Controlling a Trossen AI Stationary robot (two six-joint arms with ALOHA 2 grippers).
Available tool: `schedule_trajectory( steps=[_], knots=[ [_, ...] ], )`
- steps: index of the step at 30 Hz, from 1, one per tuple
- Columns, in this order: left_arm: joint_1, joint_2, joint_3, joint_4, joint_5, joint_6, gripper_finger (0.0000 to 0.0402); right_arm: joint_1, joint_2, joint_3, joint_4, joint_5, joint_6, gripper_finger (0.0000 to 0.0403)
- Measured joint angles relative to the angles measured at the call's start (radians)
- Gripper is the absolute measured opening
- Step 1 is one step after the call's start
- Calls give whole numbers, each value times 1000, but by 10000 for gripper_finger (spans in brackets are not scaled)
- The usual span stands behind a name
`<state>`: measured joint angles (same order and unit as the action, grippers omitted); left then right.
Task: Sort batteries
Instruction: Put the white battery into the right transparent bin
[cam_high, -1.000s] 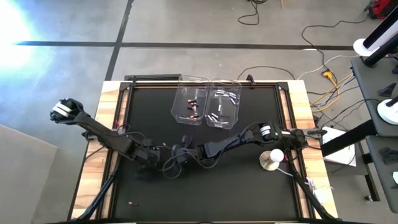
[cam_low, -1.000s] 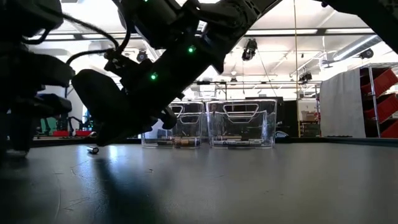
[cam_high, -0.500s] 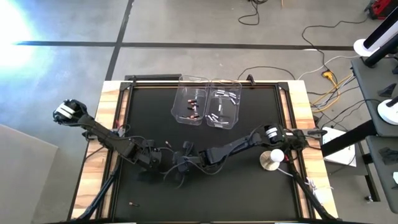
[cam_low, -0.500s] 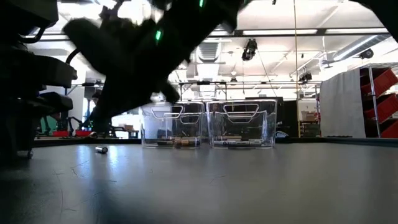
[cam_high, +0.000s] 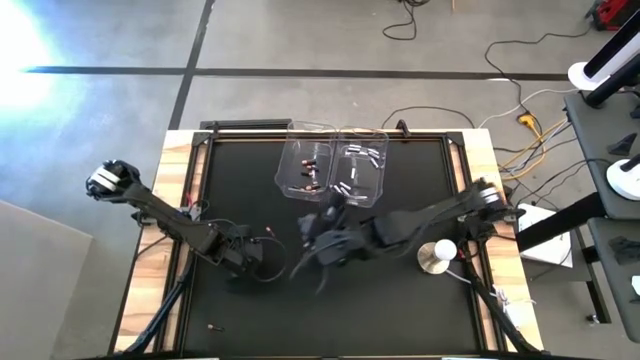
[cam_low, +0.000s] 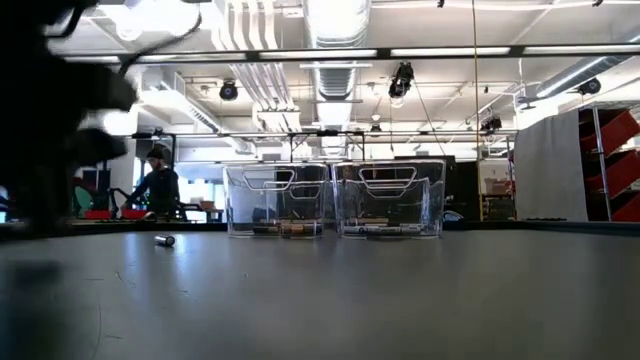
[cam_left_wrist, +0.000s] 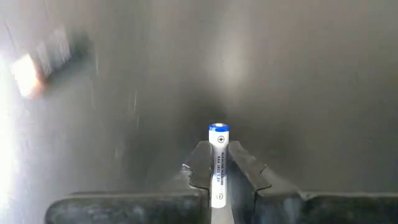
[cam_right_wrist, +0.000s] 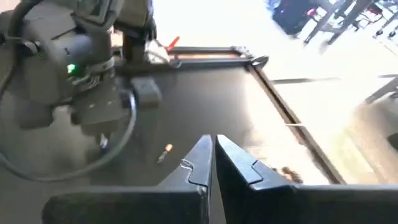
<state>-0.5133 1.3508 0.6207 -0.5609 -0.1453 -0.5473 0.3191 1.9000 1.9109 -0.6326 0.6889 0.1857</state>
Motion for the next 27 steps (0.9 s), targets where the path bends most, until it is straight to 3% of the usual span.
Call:
schedule_trajectory(
  steps=[7, 12, 17, 19, 23, 27],
  knots=[
    [9, -16, 168, -17, -56, 102, 4, 0, -189, -54, -199, 20, 196, 13],
    [42, -21, 303, -28, -95, 223, 3, 39, -274, -144, -231, 17, 270, 13],
    [154, -23, 389, -14, -99, 392, 5, 63, -345, -269, -249, 15, 401, 13],
    [225, -23, 414, 15, -53, 448, 6, 60, -387, -340, -239, 18, 480, 13],
    [367, -16, 458, 95, 100, 517, 7, 61, -467, -512, -90, 21, 546, 13],
    [471, 14, 518, 101, 137, 575, 7, 58, -521, -702, 313, 45, 436, 16]
  ],
)
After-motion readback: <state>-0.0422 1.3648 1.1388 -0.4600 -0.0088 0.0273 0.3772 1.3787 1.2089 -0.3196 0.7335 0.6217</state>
